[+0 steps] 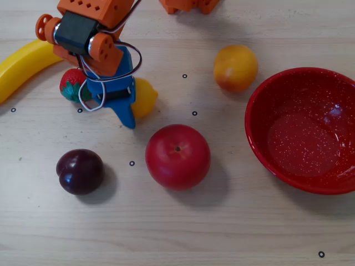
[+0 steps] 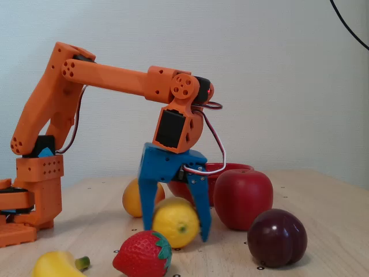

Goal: Put the lemon in the red bowl.

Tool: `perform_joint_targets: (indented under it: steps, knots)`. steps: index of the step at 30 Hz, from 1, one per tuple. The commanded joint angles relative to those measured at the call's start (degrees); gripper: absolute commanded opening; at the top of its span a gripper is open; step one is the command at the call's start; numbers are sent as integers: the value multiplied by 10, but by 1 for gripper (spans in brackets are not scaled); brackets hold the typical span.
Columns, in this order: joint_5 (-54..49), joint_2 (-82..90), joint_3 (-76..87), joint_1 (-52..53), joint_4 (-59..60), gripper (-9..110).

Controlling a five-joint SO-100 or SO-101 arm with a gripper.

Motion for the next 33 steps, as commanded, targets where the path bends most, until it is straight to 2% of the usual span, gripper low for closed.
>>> perform_joint_targets:
  steps: [1,5,11,16,25,33]
  knots:
    - [-14,90,-84,-32,45,0]
    - [-30,130,-128,-32,106,0]
    - [-71,216,-136,-18,107,0]
    - [-146,281,-169,29,107,0]
    - [-298,370,-213,206,95,0]
    - [-371,412,-127,389,21,0]
